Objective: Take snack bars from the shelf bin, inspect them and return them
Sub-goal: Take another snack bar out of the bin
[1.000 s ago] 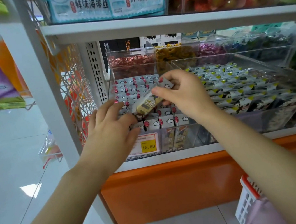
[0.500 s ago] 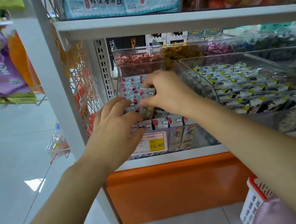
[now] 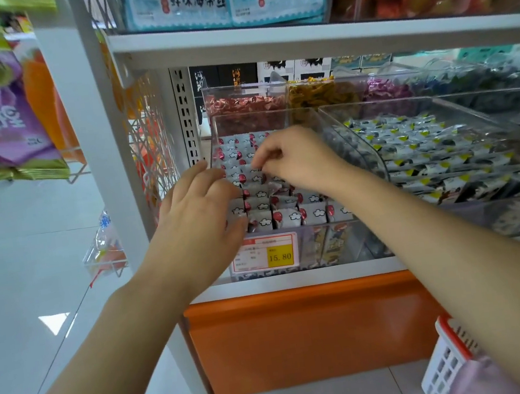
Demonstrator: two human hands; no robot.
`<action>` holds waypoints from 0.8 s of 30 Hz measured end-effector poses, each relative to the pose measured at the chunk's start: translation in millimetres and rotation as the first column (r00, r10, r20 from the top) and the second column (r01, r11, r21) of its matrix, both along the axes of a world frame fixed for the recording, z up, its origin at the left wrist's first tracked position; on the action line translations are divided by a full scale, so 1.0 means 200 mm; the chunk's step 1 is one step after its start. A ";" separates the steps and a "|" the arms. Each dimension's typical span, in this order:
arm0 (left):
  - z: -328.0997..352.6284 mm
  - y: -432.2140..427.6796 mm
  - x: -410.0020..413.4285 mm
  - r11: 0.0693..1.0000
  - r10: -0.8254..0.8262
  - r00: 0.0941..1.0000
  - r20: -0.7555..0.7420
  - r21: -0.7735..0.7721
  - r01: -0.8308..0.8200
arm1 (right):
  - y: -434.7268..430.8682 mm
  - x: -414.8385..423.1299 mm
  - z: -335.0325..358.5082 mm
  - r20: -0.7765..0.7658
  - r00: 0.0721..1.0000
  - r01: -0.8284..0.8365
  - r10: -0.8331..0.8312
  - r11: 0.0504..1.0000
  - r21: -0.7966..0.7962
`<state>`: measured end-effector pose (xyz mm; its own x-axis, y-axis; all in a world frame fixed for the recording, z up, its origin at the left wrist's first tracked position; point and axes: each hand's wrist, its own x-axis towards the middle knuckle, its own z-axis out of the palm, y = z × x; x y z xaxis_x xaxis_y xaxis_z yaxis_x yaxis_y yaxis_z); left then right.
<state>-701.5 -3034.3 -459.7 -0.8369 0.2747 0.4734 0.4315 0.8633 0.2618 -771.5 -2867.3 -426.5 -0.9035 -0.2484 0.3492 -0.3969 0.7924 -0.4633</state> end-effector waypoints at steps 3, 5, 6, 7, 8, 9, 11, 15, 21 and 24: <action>0.00 0.00 0.00 1.000 0.005 1.000 -0.002 -0.004 -0.005 | -0.04 -0.04 -0.03 -0.063 0.998 0.013 0.006 0.952 0.304; 0.00 0.00 0.00 1.000 0.010 1.000 -0.009 -0.011 -0.010 | -0.06 -0.07 -0.04 -0.051 0.999 0.039 -0.020 0.909 0.415; 0.00 0.00 0.00 1.000 0.011 1.000 -0.016 -0.014 -0.012 | -0.07 -0.07 -0.04 -0.044 0.998 0.048 -0.032 0.908 0.416; 0.00 0.00 0.00 1.000 0.013 1.000 -0.024 -0.015 -0.013 | -0.07 -0.07 -0.04 -0.037 0.999 0.042 -0.030 0.923 0.383; 0.00 0.00 0.00 1.000 0.013 0.999 -0.032 -0.012 -0.014 | -0.06 -0.06 -0.03 -0.034 0.999 0.018 -0.008 0.952 0.307; 0.01 0.00 0.00 1.000 0.014 0.999 -0.041 -0.006 -0.014 | -0.05 -0.04 -0.01 -0.045 0.999 -0.021 0.031 0.981 0.193; 0.01 0.00 0.00 1.000 0.020 0.998 -0.062 0.006 -0.020 | -0.03 0.02 0.03 -0.109 0.992 -0.065 0.058 0.996 -0.066; 0.02 0.01 0.00 0.998 0.045 0.991 -0.123 0.053 -0.039 | 0.04 0.13 0.08 -0.214 0.975 -0.025 -0.051 0.941 -0.337; 0.04 0.07 0.03 0.967 -0.019 0.993 -0.112 0.249 0.046 | 0.22 0.29 0.03 -0.151 0.967 0.042 -0.207 0.709 -0.704; 0.03 0.13 0.04 0.927 -0.067 0.998 0.010 0.371 0.059 | 0.27 0.35 -0.03 0.001 0.987 0.084 -0.161 0.515 -0.853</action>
